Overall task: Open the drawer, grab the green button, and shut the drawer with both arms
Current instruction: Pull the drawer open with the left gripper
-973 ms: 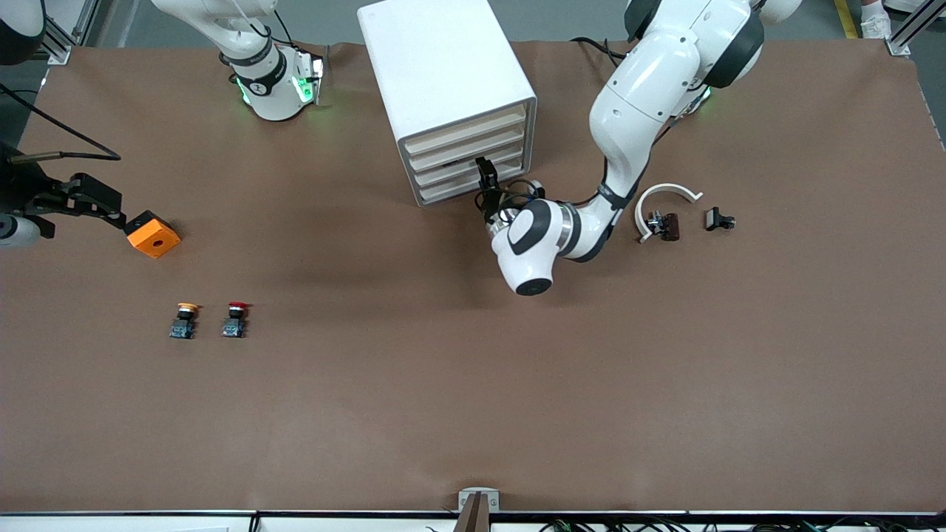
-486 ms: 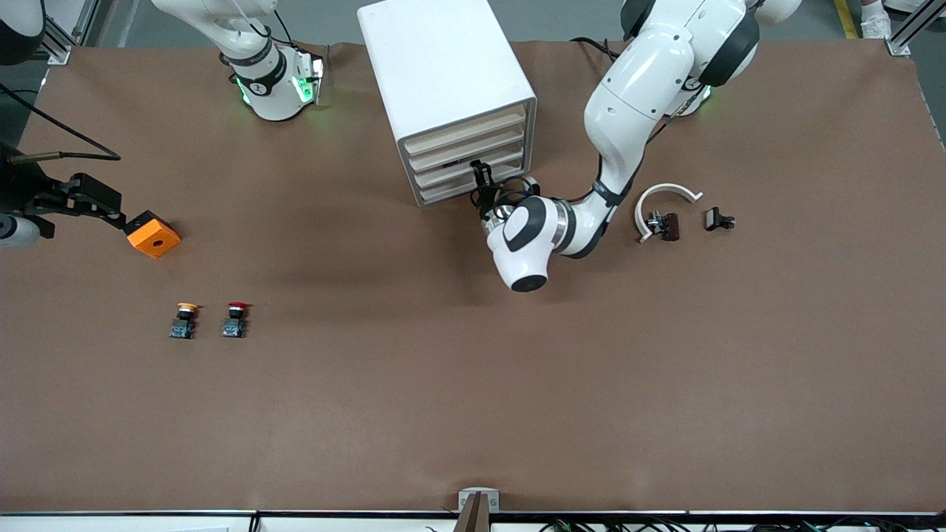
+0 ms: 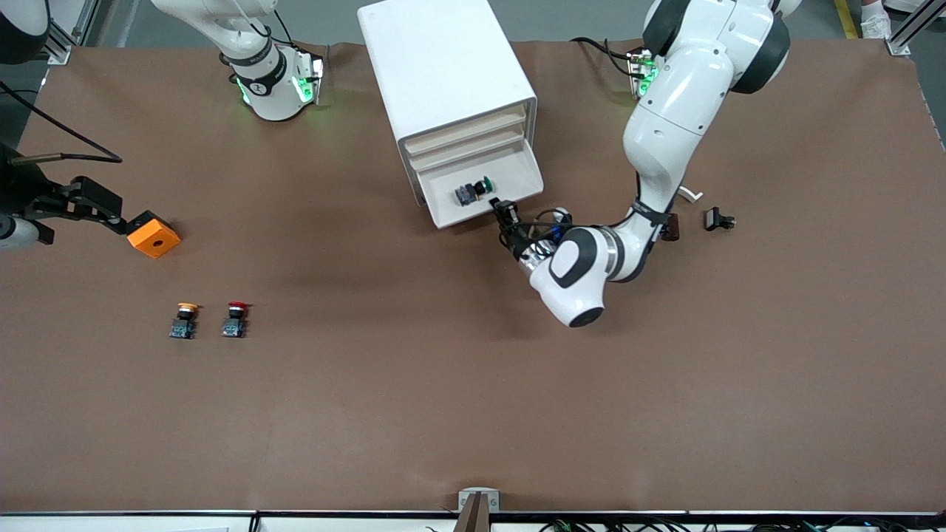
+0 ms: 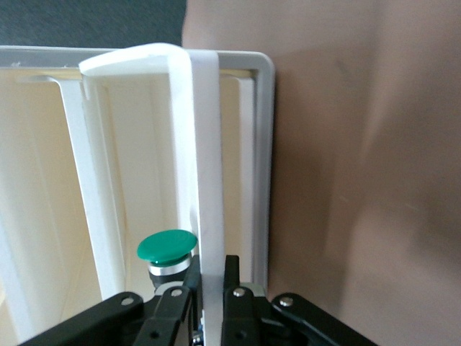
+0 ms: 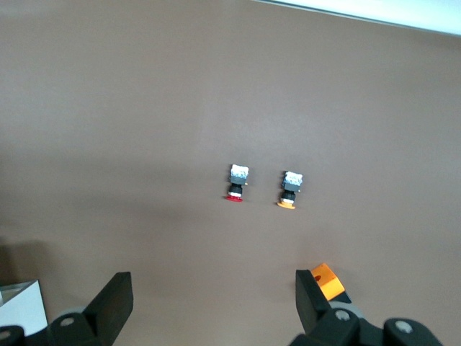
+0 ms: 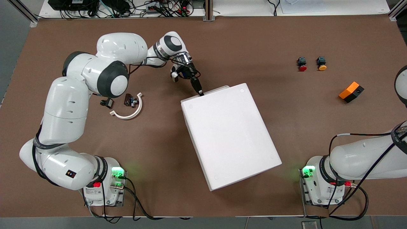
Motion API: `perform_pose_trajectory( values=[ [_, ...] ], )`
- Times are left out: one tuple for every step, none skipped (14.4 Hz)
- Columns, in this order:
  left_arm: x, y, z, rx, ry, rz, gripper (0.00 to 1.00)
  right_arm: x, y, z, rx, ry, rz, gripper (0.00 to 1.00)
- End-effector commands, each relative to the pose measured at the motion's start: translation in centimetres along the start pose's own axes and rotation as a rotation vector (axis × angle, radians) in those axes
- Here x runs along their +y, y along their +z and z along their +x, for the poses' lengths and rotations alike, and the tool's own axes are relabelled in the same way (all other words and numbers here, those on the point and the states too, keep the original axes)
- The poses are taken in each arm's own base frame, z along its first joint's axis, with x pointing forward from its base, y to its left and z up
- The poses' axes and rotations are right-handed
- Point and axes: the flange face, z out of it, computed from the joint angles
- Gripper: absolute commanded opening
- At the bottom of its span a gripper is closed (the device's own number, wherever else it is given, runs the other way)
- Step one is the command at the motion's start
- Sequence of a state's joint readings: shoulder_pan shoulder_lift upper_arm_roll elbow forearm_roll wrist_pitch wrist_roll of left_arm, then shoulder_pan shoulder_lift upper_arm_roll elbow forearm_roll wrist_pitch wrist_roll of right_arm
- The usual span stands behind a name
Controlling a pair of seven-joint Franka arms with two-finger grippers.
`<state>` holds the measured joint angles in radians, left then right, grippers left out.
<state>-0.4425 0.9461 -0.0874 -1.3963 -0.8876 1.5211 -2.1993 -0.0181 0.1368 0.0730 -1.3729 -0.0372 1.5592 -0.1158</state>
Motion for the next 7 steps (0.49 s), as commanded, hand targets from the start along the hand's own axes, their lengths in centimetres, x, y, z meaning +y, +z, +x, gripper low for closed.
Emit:
perform_pose_trajectory(
  values=[
    [0.7, -2.9, 0.0, -0.073, 0.032, -0.012, 0.00, -3.4, -0.5, 0.7, 0.027, -0.045, 0.011, 1.00],
    [0.6, -3.3, -0.1, -0.085, 0.039, -0.011, 0.10, -5.1, 0.2, 1.3, 0.021, -0.064, 0.014, 1.00],
    [0.5, -3.8, -0.2, -0.096, 0.044, -0.014, 0.65, -7.3, 1.1, 1.8, 0.015, -0.061, 0.014, 1.00],
    [0.5, -3.8, -0.2, -0.096, 0.044, -0.014, 1.00, -9.7, 1.6, 2.4, 0.024, -0.031, 0.012, 1.00],
    [0.2, -4.2, -0.1, -0.097, 0.048, -0.020, 1.00, -12.1, 2.1, 2.9, 0.046, 0.024, 0.017, 1.00],
    [0.0, -4.5, -0.3, -0.098, 0.066, -0.028, 1.00, -13.9, 2.8, 3.5, 0.061, 0.082, 0.023, 1.00],
    [-0.4, -5.2, -0.6, -0.103, 0.086, -0.039, 1.00, -15.5, 3.2, 3.9, 0.076, 0.132, 0.029, 1.00]
  ],
)
